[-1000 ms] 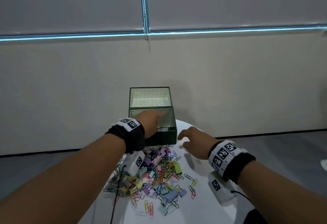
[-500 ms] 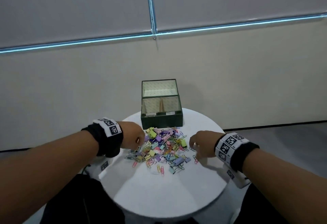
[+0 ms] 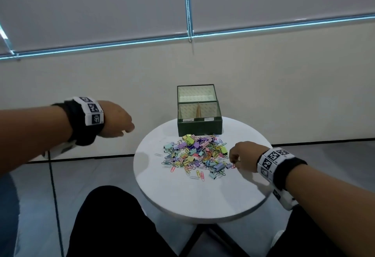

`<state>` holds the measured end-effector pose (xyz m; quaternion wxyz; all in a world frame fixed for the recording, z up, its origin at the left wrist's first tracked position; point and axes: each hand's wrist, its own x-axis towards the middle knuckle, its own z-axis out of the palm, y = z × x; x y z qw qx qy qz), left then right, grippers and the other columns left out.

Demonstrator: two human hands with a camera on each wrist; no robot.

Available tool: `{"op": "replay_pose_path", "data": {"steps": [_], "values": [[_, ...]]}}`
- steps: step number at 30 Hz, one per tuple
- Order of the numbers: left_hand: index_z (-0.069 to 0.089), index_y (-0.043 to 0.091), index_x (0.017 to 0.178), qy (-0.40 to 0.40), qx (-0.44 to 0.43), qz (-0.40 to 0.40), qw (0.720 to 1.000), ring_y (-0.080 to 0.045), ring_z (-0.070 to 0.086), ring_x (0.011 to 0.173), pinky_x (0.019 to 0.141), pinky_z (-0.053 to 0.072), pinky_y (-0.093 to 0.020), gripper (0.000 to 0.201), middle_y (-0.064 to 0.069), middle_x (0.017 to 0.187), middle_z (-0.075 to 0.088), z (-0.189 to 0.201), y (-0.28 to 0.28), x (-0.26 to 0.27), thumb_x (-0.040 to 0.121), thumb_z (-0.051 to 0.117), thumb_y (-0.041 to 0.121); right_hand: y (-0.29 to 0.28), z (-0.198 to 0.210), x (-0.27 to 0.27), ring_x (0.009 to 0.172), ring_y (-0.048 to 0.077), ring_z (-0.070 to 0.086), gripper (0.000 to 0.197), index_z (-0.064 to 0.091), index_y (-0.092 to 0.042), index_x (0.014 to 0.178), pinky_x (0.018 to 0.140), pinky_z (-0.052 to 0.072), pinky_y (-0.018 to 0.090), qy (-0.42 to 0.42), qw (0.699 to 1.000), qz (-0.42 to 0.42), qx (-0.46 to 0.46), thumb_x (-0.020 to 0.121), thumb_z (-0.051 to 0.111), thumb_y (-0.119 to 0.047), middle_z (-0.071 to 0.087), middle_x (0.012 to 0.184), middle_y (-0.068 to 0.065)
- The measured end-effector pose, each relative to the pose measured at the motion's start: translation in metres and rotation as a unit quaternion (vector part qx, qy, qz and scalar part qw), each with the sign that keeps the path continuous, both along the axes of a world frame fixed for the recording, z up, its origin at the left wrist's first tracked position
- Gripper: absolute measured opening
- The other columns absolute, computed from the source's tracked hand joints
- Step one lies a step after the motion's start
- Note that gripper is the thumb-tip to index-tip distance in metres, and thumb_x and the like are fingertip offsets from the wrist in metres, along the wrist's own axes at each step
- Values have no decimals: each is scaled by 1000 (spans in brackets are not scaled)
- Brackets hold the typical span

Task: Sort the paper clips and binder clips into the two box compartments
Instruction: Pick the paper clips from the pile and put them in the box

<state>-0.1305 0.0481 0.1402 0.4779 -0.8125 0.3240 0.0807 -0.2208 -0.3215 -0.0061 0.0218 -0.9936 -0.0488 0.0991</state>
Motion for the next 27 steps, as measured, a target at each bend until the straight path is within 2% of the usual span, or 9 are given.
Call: {"op": "replay_pose_path", "data": {"steps": [5, 7, 9, 12, 15, 17, 22, 24, 27], "values": [[43, 31, 139, -86, 49, -13, 995, -18, 53, 124, 99, 44, -30, 39, 7, 137, 51, 53, 28, 25, 101, 38, 39, 5, 4, 2, 88, 16, 54, 11, 66, -23, 99, 74, 40, 23, 3, 1000, -22, -8, 91, 61, -19, 66, 100, -4], [43, 31, 138, -112, 52, -12, 992, -17, 54, 123, 99, 45, -30, 39, 9, 136, 52, 61, 35, 32, 101, 38, 40, 7, 5, 5, 86, 16, 55, 5, 63, -22, 93, 67, 41, 21, 8, 999, -35, 1, 89, 63, -19, 64, 93, -6], [49, 33, 130, -101, -1, 27, 994, -19, 56, 117, 96, 46, -33, 33, 9, 130, 55, 43, 29, 35, 99, 43, 42, 7, 5, 9, 85, 14, 55, 5, 63, -23, 90, 64, 40, 19, 15, 999, -37, 13, 87, 67, -20, 64, 91, -7], [61, 31, 116, -3, -148, 53, 988, -20, 60, 108, 89, 45, -29, 25, 7, 117, 64, -20, 0, 30, 93, 56, 41, 8, 8, 15, 91, 15, 59, 15, 68, -24, 97, 76, 46, 23, 27, 998, -46, 25, 85, 67, -16, 66, 100, -7], [68, 27, 111, 102, -283, 52, 952, -17, 62, 92, 77, 41, -21, 25, 7, 102, 69, -81, -29, 16, 89, 65, 38, 9, 8, 19, 92, 15, 59, 30, 68, -27, 108, 76, 46, 24, 43, 998, -35, 34, 83, 65, -12, 67, 107, -6], [70, 28, 109, 144, -349, 62, 924, -12, 59, 83, 77, 45, -22, 26, 11, 94, 69, -107, -40, 8, 87, 67, 41, 8, 7, 19, 88, 13, 59, 33, 66, -28, 111, 70, 46, 22, 56, 997, -25, 47, 83, 68, -12, 67, 106, -8], [70, 29, 100, 169, -395, 72, 900, -11, 60, 84, 76, 48, -26, 25, 13, 95, 66, -136, -51, 1, 87, 64, 49, 5, 5, 22, 87, 14, 60, 16, 69, -23, 96, 67, 44, 21, 51, 997, -18, 49, 81, 73, -18, 70, 99, -8], [70, 27, 96, 160, -409, 64, 896, -12, 60, 85, 79, 50, -28, 22, 11, 95, 67, -139, -53, 0, 89, 63, 47, 4, 5, 24, 79, 12, 59, 8, 68, -23, 87, 67, 45, 22, 54, 998, -12, 43, 82, 74, -21, 71, 89, -8], [67, 25, 92, 152, -412, 44, 897, -15, 59, 84, 78, 50, -29, 15, 9, 94, 65, -141, -54, 0, 92, 59, 37, 2, 6, 28, 68, 7, 55, 13, 63, -25, 76, 63, 45, 20, 58, 997, -7, 47, 83, 70, -17, 66, 75, -10]]}}
